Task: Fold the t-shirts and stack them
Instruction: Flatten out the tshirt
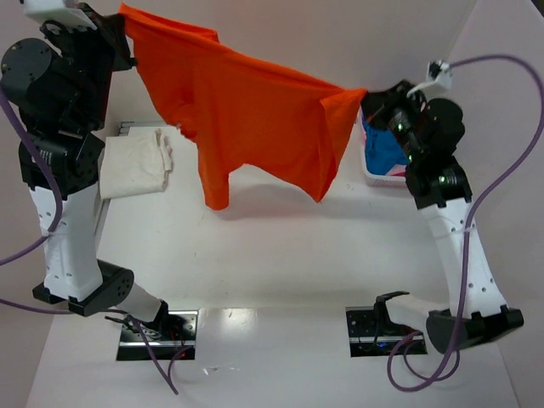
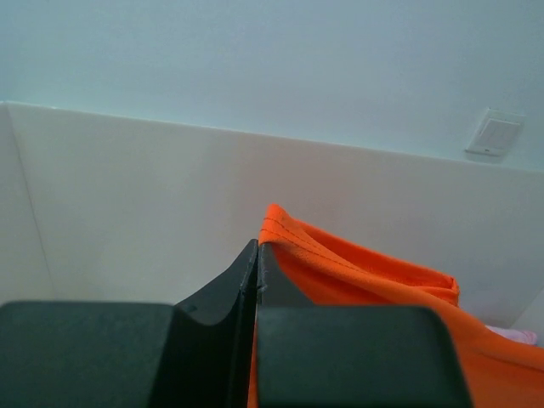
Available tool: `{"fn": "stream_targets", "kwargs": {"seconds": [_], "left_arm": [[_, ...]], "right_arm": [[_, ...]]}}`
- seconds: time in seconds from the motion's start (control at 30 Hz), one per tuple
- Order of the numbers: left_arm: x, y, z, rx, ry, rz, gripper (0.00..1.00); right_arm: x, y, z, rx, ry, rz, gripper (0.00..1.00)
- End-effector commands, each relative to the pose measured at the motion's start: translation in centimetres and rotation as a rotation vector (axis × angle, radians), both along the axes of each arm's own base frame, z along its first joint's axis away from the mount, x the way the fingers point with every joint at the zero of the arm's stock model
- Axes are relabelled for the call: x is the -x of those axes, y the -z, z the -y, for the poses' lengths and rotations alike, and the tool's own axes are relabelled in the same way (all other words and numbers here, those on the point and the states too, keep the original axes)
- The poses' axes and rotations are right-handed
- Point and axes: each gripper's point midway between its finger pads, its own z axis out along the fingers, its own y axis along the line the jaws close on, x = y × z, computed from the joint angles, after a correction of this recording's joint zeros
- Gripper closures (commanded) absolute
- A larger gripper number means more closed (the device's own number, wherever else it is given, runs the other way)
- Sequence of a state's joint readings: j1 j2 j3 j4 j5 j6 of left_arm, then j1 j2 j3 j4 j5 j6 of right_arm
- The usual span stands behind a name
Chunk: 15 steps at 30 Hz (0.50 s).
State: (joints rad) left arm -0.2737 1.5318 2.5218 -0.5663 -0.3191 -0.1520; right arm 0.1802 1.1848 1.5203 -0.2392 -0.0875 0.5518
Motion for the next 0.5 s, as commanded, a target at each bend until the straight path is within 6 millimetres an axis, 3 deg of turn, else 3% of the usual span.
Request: {"fn": "stream_targets", "kwargs": {"seconds": [0.0, 0.03, 0.07, 0.13, 0.17, 0.2, 0.27, 0.3, 0.47], "left_arm": [[2.0, -1.3, -2.0, -0.013, -0.073, 0.047, 1.00], [1.8, -0.7, -1.9, -0.018, -0.072, 0.030, 1.00], [1.1, 1.5, -1.6, -0.039, -0.063, -0.029, 1.00], [0.2, 3.9, -1.3, -0.054, -0.062, -0.078, 1.00], [1.1, 4.7, -1.5, -0.048, -0.059, -0.085, 1.00], [-0.7, 8.8, -1.0, -0.059, -0.054, -0.179, 1.00], [-0.4, 11.2, -0.9, -0.041, -0.046, -0.226, 1.00], [-0.5, 13.4, -0.6, -0.036, -0.030, -0.270, 1.00], [-0.6, 19.6, 0.4, -0.037, 0.018, -0.390, 1.00]], "right_arm": [[0.4, 7.6, 1.5, 0.044, 0.058, -0.152, 1.00], [0.7, 8.4, 1.3, 0.046, 0.044, -0.164, 1.00], [0.5, 11.3, 1.2, 0.046, 0.044, -0.228, 1.00], [1.0, 13.8, 0.9, 0.024, 0.023, -0.276, 1.00], [1.1, 17.4, 0.8, 0.025, 0.025, -0.351, 1.00], [1.5, 18.7, 0.7, 0.010, 0.018, -0.374, 1.00], [1.9, 22.2, 0.7, 0.012, 0.020, -0.443, 1.00], [2.3, 24.1, 0.6, 0.016, 0.015, -0.483, 1.00], [2.4, 28.1, 0.5, 0.044, 0.003, -0.567, 0.97]]}}
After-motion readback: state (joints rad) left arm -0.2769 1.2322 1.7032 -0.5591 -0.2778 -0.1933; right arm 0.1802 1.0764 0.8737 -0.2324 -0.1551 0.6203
